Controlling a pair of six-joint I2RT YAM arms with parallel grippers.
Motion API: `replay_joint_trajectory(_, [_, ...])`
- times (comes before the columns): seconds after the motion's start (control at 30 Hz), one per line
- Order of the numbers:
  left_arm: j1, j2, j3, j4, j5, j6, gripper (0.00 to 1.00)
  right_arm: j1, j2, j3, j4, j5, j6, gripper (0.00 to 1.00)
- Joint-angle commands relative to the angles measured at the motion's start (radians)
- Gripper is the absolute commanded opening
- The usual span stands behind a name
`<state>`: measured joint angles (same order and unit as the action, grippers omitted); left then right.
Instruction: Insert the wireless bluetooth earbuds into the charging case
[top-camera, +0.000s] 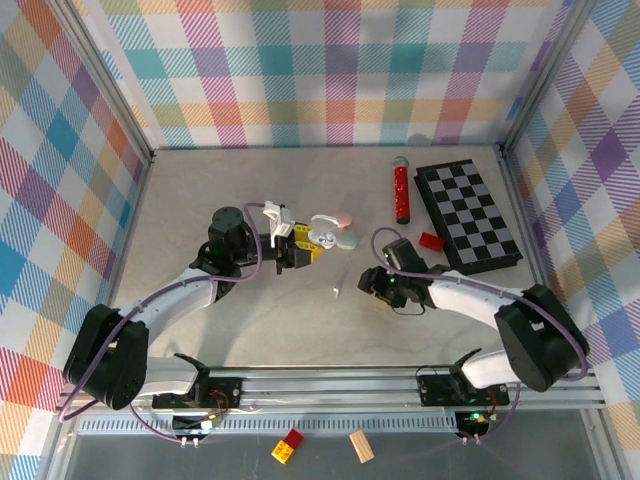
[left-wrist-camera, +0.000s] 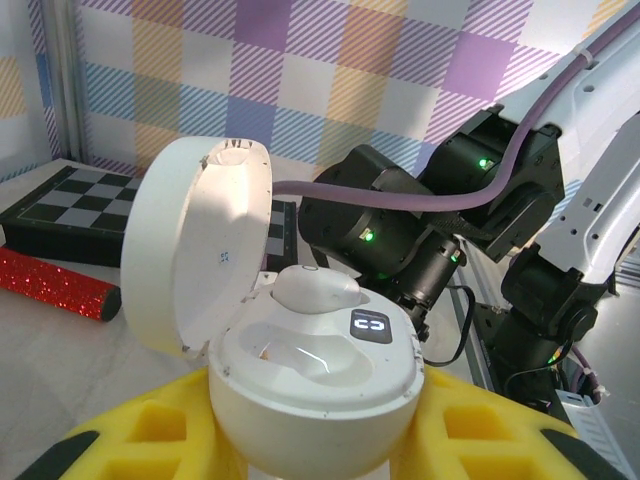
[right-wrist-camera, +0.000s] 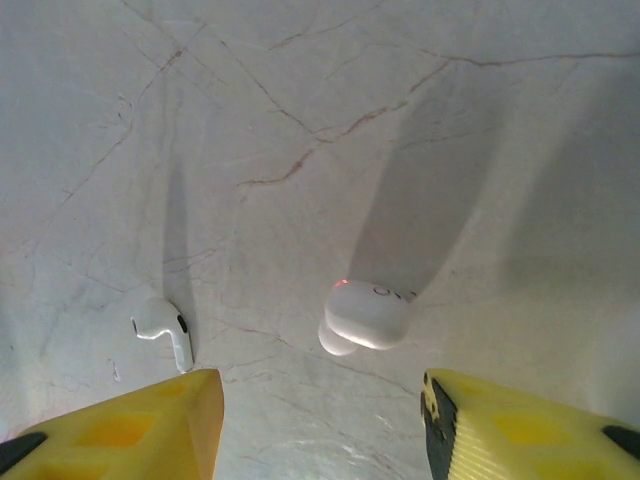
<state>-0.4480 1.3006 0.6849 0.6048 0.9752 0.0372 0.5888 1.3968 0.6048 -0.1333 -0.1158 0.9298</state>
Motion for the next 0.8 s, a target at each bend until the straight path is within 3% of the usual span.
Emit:
replay_joint_trajectory(0.0, [0.009, -0.012, 0.004, 0.035, 0.011, -0.008, 0.33, 0.001, 0.037, 0.046, 0.039, -0.014, 0.017, 0.54])
replay_joint_trajectory(0.53, [0.024, -0.029, -0.010, 0.026, 0.008, 0.001, 0.33, -0.017, 0.175, 0.185, -0.012, -0.017, -0.099, 0.52])
replay_joint_trajectory(0.77, [0.056, -0.032, -0.025, 0.059, -0.012, -0.012, 0.33, -0.014, 0.097, 0.196, -0.100, 0.064, -0.230, 0.52])
